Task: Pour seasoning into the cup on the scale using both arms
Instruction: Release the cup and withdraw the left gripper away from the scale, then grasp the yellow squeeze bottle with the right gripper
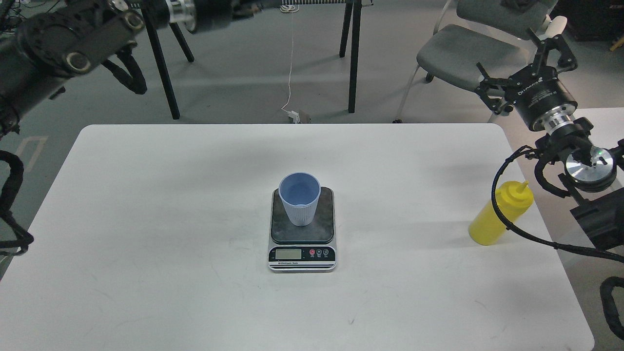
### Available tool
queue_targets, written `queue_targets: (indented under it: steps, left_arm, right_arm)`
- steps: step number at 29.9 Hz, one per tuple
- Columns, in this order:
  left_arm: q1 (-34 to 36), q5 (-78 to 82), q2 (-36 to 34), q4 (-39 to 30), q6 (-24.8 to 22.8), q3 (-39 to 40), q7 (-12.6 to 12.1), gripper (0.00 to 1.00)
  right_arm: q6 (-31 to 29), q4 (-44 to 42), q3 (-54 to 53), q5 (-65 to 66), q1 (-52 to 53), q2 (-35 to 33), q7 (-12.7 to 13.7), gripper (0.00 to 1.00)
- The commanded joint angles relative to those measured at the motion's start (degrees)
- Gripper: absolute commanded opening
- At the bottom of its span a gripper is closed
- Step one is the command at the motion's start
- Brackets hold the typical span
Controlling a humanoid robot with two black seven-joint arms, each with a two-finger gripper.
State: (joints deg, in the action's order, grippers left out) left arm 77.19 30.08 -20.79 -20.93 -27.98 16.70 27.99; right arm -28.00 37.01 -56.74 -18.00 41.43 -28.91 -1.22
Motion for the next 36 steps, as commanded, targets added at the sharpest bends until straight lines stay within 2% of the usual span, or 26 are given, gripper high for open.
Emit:
queue_targets:
  steps: [1,6,8,10,14,17,19,28,36]
  left_arm:
    - [-6.51,-15.46,1.18,5.81,-0.02,2.11,0.01,0.85]
    - [-13.55,-20.32,2.07,5.99,-0.02,2.20,0.01,0.87]
    - [-14.78,-20.33,2.15,5.99,-0.02,2.29,0.01,0.88]
    - [-15.58,-20.41,2.15,5.99,-0.02,2.64,0.01,0.89]
    - [-16.11,-20.41,2.15,6.08,-0.02,3.16,0.01,0.90]
    - [-16.99,-20.41,2.07,6.08,-0.02,3.17,0.01,0.90]
    - [-17.69,-20.41,1.89,6.08,-0.02,3.25,0.01,0.91]
    - [-18.48,-20.50,1.19,6.08,-0.02,3.34,0.01,0.91]
    - [-18.40,-20.50,0.92,6.08,-0.02,3.34,0.01,0.91]
  right_arm:
    - [0.00,5.24,-0.03,-11.67,-4.84,-7.98,3.67,0.99]
    - [0.00,18.33,-0.56,-28.63,-19.59,-20.20,6.84,0.99]
    - [0.00,23.52,-0.83,-36.19,-27.59,-23.11,8.68,0.99]
    - [0.00,28.27,-0.83,-40.34,-35.67,-26.01,9.39,0.99]
    - [0.00,31.63,-0.83,-41.50,-48.08,-28.22,9.57,0.99]
    - [0.00,32.85,-0.04,-41.33,-53.28,-28.13,11.49,0.99]
    - [0.00,35.22,0.05,-41.07,-55.39,-27.61,12.64,0.99]
    - [0.00,36.90,-0.12,-37.03,-54.00,-20.85,12.73,0.99]
    - [0.00,32.08,-0.04,-33.33,-46.54,-13.72,12.56,0.99]
